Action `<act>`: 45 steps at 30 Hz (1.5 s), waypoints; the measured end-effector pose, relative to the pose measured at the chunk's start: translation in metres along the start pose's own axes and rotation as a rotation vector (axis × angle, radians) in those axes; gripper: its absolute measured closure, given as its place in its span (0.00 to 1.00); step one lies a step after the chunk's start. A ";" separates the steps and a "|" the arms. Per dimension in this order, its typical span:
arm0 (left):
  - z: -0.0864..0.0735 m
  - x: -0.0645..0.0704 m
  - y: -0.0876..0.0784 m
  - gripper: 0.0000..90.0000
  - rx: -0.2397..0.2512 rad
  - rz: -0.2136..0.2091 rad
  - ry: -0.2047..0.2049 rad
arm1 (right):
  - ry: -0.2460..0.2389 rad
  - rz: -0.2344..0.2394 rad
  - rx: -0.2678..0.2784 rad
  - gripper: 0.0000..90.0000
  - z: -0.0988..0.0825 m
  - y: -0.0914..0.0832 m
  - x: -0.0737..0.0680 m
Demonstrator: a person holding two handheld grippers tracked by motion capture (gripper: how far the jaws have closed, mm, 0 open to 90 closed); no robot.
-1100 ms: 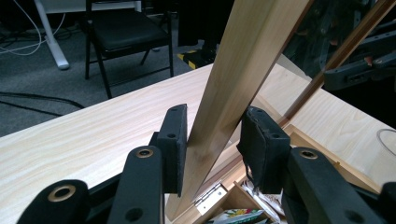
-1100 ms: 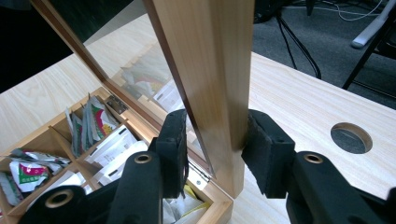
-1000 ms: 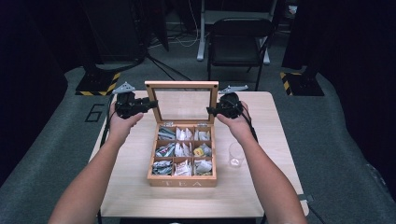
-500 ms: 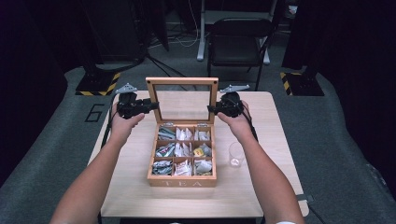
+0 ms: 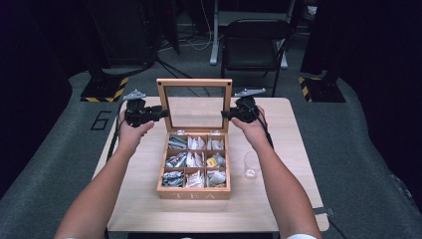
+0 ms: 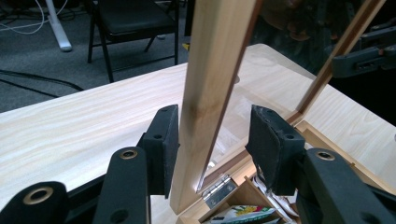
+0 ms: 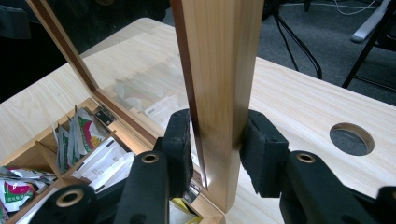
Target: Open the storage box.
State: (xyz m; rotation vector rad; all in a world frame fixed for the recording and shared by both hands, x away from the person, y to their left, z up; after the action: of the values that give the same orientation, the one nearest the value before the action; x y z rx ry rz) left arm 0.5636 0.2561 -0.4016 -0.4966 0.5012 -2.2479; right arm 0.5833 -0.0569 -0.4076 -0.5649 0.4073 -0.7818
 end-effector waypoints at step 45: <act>-0.013 -0.004 -0.005 0.59 -0.029 0.021 -0.002 | 0.058 -0.026 -0.056 0.72 0.010 0.015 0.013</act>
State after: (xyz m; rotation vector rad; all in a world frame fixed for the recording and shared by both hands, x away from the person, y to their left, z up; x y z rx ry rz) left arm 0.5565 0.2647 -0.4109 -0.5067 0.5363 -2.2229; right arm 0.6050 -0.0550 -0.4109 -0.6019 0.4768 -0.8152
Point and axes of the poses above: each handheld gripper's, and its own axes: y roughly forward along the jaws, z roughly out of its top, x roughly to its right, the point moved 5 cm from there along y, roughly forward along the jaws, and after that the axes turned 4 degrees about -x, right-handed, at the moved point
